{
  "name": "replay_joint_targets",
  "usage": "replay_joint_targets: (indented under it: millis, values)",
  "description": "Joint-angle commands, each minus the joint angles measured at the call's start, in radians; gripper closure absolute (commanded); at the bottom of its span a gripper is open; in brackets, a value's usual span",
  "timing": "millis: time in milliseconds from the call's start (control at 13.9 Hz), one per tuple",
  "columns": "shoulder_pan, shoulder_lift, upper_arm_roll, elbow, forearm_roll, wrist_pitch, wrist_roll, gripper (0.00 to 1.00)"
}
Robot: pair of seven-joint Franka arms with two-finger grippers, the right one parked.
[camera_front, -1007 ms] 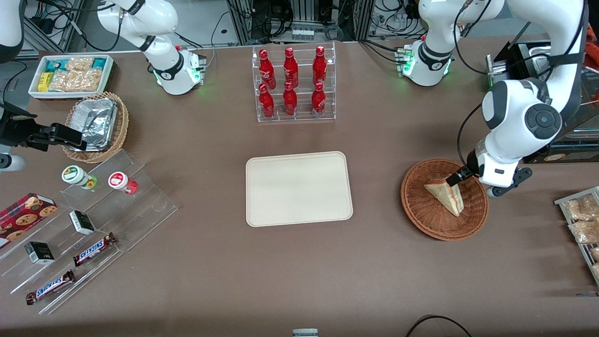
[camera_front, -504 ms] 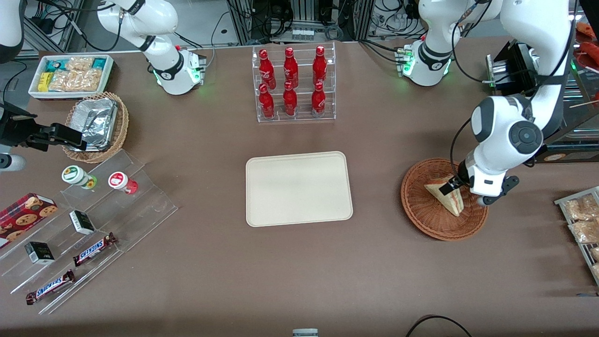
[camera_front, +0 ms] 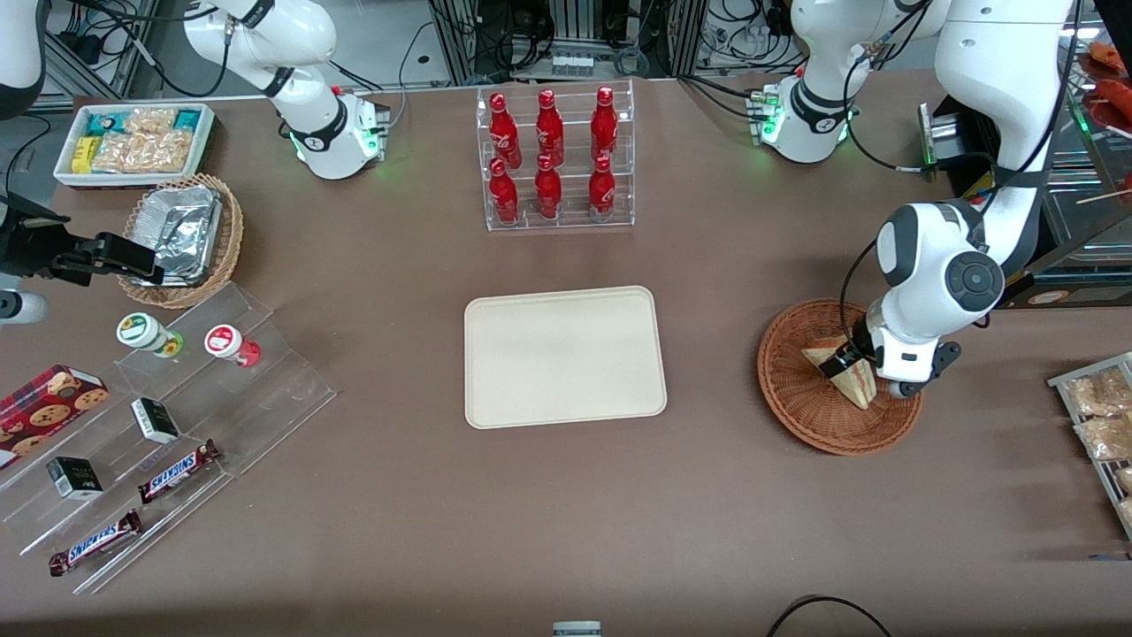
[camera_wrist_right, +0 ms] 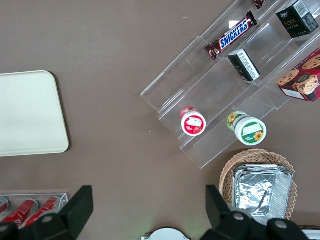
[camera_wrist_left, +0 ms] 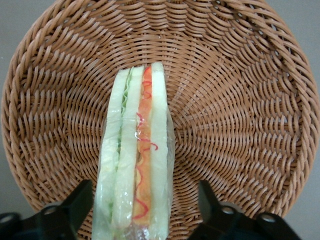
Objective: Place sandwich from basket to tray
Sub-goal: 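Close the left gripper on the sandwich's wrapped edge, then lift the sandwich and carry it with the left gripper over the tray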
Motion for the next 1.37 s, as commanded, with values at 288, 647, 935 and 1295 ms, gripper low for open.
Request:
replay_joint_targets:
  millis: [288, 647, 935, 1295]
  values:
    - [-0.006, -0.041, 0.002, 0.007, 0.012, -0.079, 0.040, 1.00]
    - [-0.048, -0.053, -0.010, 0.193, 0.016, -0.326, 0.074, 1.00]
    - [-0.138, -0.044, -0.019, 0.357, 0.026, -0.504, 0.125, 1.00]
    - [-0.340, -0.006, -0.021, 0.420, -0.044, -0.501, 0.103, 1.00]
